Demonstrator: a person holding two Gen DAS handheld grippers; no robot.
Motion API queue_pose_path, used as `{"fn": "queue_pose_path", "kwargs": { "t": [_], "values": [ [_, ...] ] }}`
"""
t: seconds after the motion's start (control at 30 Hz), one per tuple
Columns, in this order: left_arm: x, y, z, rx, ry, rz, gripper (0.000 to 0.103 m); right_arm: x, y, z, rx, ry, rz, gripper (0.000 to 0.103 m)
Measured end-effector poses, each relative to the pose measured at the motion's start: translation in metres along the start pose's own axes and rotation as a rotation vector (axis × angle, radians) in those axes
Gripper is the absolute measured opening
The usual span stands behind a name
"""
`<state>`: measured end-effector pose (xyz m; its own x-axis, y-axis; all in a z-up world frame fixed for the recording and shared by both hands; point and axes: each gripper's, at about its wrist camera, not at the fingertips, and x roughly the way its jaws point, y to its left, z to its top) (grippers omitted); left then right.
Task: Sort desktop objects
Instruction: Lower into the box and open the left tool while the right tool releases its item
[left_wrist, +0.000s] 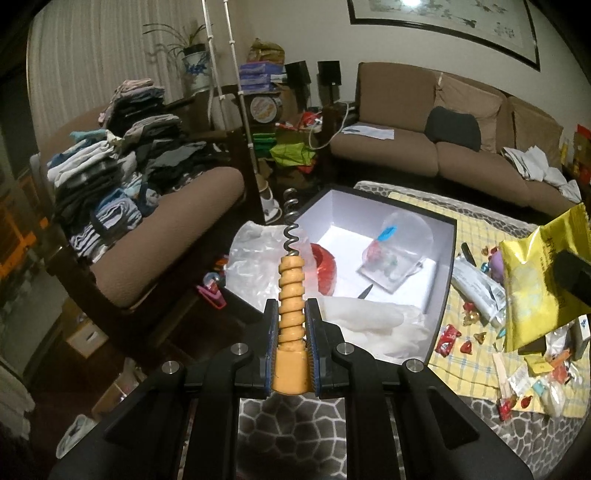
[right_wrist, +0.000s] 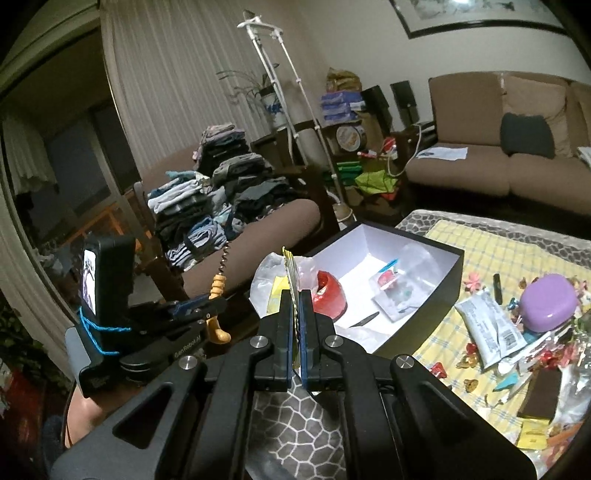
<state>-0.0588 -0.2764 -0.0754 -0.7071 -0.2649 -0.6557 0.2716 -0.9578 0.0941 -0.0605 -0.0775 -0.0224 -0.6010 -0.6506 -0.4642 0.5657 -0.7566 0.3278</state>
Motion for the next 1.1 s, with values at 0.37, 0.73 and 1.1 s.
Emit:
{"fn": "queue_pose_path", "kwargs": {
  "t": [0.37,0.73,1.1],
  "values": [
    [0.027,-0.003,0.007,-0.039,0.039,-0.041,0.013,0.054,-0.021,-0.010,0.085,0.090,0.061,0.003],
    [0.114,-0.011,0.013,-0.067,0.178,-0.091,0.013,0.141,-0.068,-0.014,0.242,0.275,0.047,0.003],
    [0.174,-0.007,0.004,-0.104,0.301,-0.094,0.014,0.253,-0.053,-0.059,0.042,0.655,-0.144,0.003]
  ]
}}
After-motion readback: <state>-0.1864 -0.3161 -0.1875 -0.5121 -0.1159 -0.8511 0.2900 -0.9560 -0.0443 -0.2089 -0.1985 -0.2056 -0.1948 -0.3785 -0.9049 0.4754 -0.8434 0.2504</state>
